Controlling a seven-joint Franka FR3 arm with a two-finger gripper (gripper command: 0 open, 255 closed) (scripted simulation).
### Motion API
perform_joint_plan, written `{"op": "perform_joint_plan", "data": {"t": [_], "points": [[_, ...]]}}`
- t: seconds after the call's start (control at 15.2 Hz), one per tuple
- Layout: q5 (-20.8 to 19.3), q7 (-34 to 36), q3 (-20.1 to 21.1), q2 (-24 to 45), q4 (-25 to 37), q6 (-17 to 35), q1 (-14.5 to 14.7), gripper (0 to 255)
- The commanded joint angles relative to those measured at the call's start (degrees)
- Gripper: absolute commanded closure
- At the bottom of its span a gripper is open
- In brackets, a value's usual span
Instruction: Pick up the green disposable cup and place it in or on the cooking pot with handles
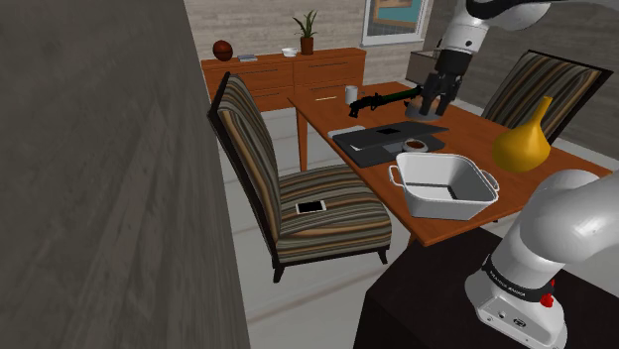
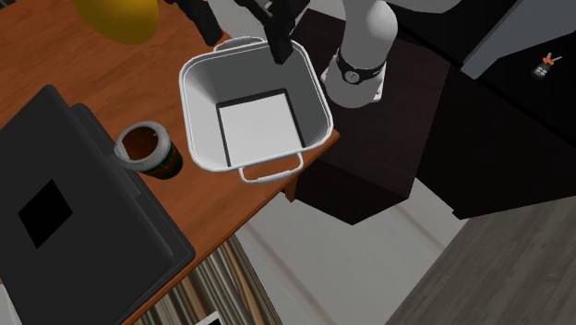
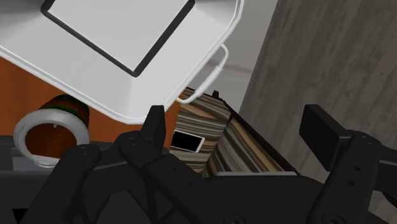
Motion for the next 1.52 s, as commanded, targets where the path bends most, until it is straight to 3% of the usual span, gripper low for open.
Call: {"op": "perform_joint_plan", "data": {"t": [0.0, 0.53, 0.79, 0.99, 1.19, 1.45], "points": [[-0.2, -4.3, -3.6, 2.2, 0.0, 1.8, -0.3, 0], [4.3, -21.1, -17.5, 15.9, 5.5, 6.2, 1.1, 0], [10.4, -31.3, -24.6, 26.1, 10.6, 6.4, 2.4, 0], [17.3, -40.0, -28.9, 35.8, 15.6, 4.7, 2.0, 0], [25.1, -48.3, -30.7, 46.6, 21.6, 1.3, -1.0, 0], [33.8, -56.1, -28.7, 59.8, 30.9, -4.1, -8.8, 0]]}}
